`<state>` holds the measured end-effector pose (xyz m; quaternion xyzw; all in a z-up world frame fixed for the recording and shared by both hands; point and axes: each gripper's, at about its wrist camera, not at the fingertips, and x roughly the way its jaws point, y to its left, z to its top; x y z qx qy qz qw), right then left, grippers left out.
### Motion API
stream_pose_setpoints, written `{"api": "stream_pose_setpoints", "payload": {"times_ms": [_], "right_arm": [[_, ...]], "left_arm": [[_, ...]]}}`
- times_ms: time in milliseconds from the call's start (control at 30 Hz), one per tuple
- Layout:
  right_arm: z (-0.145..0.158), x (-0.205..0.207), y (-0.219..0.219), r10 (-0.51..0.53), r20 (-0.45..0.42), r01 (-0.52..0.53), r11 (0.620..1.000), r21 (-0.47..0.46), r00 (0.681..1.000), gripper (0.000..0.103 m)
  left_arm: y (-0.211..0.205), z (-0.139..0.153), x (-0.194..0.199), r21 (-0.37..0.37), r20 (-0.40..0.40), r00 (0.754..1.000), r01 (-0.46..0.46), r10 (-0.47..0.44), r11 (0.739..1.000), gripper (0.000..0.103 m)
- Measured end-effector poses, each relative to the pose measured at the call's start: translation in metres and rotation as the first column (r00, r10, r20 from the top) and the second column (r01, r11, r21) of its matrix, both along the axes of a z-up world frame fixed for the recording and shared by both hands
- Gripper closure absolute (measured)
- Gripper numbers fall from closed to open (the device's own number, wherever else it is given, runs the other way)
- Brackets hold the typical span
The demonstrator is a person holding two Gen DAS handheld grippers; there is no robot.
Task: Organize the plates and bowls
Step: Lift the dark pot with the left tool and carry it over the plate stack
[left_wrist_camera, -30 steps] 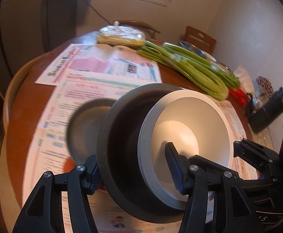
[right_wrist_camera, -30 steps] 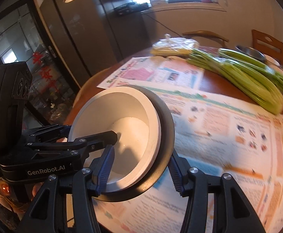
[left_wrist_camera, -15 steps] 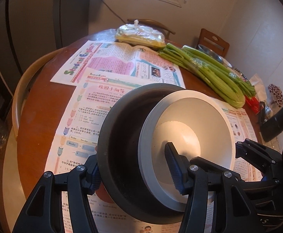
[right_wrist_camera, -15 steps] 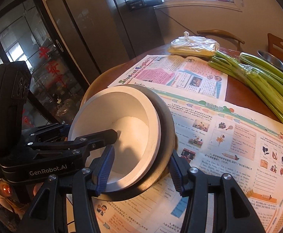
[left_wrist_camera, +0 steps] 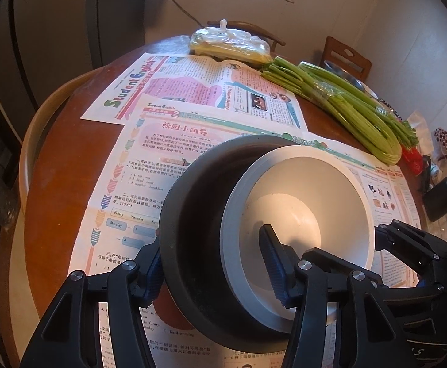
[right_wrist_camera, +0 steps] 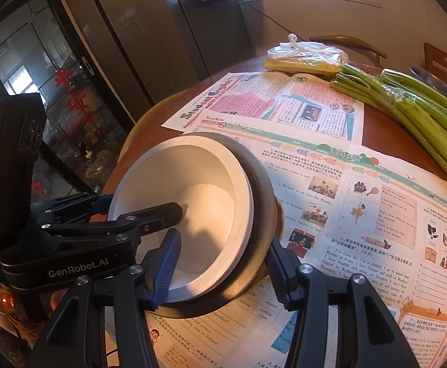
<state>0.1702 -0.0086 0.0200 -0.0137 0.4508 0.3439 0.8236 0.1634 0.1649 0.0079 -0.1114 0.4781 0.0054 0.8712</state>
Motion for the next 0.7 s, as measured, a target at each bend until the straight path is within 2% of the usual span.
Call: {"api": "stream_pose_setpoints", "payload": {"times_ms": [333,700], "right_arm": [[-0.0041,0.0016,-0.0015,-0.016,-0.007,0.016,1.000,-0.005,1.000,0.049],[-0.0081,0.0031,-0.0055,-0.055,-0.006,0.055,0.998,-0.020,0.998,0.048]], "left_arm": [[-0.0043,-0.0013,0.0013,0.037,0.005,1.000,0.001,-0.002,0.999,0.046],[-0.0022,0.0049,-0.0056,0.015,0.038,0.999,0.009,-0.010,1.000,0.046]]}}
